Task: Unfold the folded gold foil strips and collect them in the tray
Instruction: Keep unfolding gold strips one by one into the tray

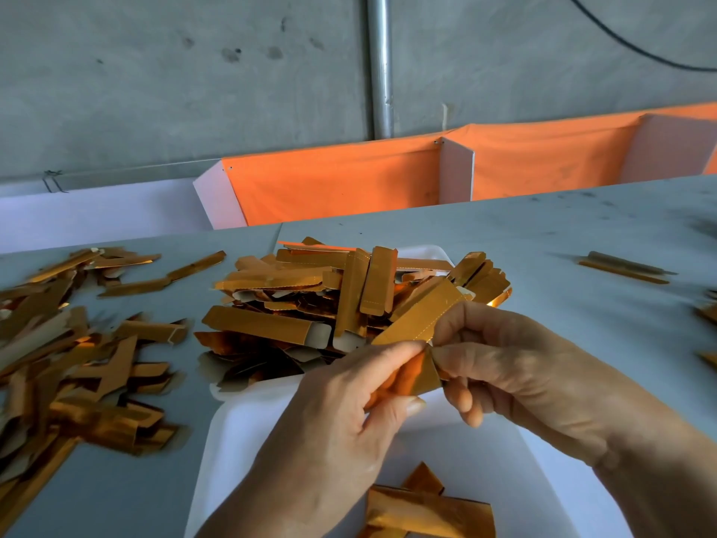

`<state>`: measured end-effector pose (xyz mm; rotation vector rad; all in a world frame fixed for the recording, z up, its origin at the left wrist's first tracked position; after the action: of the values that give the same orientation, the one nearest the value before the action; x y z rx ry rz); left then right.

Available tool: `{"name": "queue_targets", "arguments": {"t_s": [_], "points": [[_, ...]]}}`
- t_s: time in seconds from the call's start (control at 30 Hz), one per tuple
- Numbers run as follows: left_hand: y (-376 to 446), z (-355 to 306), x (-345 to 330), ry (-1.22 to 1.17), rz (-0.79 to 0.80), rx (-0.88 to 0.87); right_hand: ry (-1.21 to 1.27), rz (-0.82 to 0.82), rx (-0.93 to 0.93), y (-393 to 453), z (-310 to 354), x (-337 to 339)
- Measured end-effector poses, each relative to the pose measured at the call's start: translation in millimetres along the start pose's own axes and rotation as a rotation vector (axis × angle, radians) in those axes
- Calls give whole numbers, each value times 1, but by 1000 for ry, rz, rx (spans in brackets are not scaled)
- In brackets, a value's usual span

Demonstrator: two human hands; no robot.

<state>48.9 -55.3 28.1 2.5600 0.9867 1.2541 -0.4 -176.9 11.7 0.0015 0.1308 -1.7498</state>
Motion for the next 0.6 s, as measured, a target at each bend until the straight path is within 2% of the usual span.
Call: {"name": "queue_targets", "arguments": {"t_s": [0.13,0.37,0.6], "points": [[1,-1,-4,69,10,-34,-111,-72,27,3,-3,2],[2,-8,0,12,-2,-88,112,114,50,0,4,-3],[1,-1,-2,-128,10,-50,199,93,7,4,-5,-5]]}}
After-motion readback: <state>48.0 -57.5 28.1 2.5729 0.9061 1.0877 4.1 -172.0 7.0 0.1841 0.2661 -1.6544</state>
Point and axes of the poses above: each hand's wrist, its own y-axis towards the middle knuckle, its own x-axis out of the back of the hand, z = x × y, the point moved 8 cm from there along y, towards the middle knuckle
